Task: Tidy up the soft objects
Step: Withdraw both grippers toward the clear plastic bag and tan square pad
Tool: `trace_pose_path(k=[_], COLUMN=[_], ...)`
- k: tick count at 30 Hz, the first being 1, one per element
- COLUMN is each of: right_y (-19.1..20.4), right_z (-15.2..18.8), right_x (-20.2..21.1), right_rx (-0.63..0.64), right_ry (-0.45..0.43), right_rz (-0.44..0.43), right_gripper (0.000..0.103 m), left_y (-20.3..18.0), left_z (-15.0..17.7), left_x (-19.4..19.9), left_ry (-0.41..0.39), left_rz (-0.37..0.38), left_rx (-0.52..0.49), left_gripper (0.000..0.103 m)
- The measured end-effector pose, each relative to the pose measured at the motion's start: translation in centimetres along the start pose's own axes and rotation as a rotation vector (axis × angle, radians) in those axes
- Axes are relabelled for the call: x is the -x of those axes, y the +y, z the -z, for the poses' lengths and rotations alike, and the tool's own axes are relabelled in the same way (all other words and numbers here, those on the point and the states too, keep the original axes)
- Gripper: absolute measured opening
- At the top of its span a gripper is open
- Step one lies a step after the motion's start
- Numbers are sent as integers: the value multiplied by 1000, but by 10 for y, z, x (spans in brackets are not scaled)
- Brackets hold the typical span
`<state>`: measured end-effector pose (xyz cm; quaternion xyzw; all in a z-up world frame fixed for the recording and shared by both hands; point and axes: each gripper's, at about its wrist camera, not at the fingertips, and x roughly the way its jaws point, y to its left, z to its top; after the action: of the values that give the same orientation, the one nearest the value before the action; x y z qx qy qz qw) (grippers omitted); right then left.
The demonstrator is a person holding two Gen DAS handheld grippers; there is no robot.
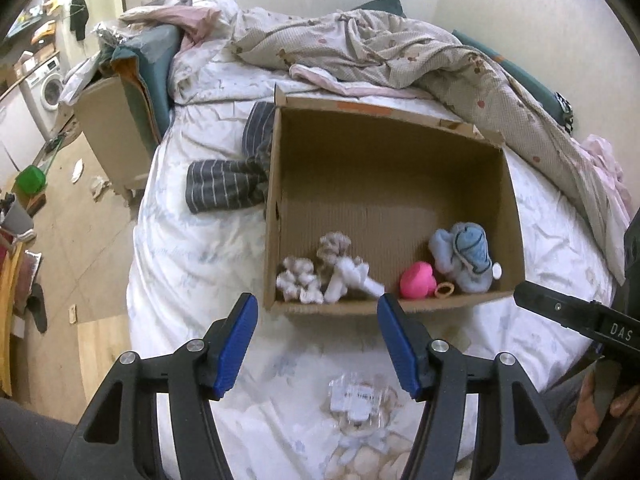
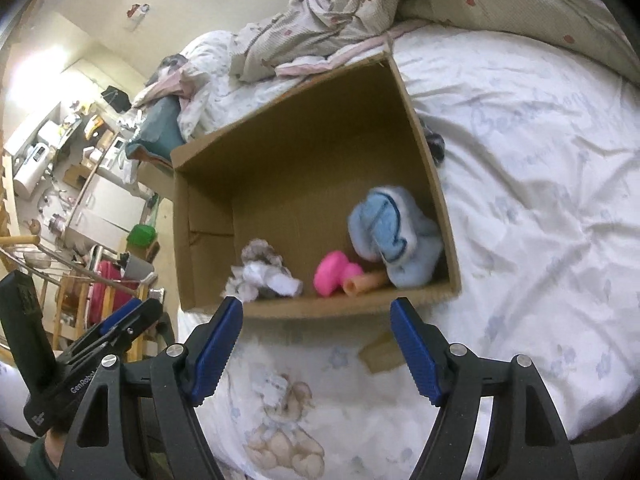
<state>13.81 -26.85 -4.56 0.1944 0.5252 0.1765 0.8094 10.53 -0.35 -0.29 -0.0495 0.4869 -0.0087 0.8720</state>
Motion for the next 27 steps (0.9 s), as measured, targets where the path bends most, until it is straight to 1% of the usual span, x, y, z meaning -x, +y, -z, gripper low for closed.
trace_pose_path(k=[7,12,15,20,22,25,27], right_y=[-8,-15,-23,-31,-33,-36,-39], right_z=[18,28,30,31,31,31,32], right_x=[-2,-12,-19,-28,-29,-32,-32], right_rx=[-11,-25,-50,-91,-106,-125,-135], right_ry=[50,101,132,163,169,179,180], right_rz=[39,76,96,115,117,123,125], right_gripper=[80,80,80,80,80,80,80], left_y=[3,2,2,0,1,5,6], left_z=[20,32,34,36,36,37,38], left_x=[-5,-18,-23,-31,-37,-48,-54], left_ry=[56,126,150,177,204,254,273], left_rz=[11,38,51,46,60,104,111], left_rx=[22,37,60,59,77,126,137], left_gripper=[59,59,59,59,59,59,59])
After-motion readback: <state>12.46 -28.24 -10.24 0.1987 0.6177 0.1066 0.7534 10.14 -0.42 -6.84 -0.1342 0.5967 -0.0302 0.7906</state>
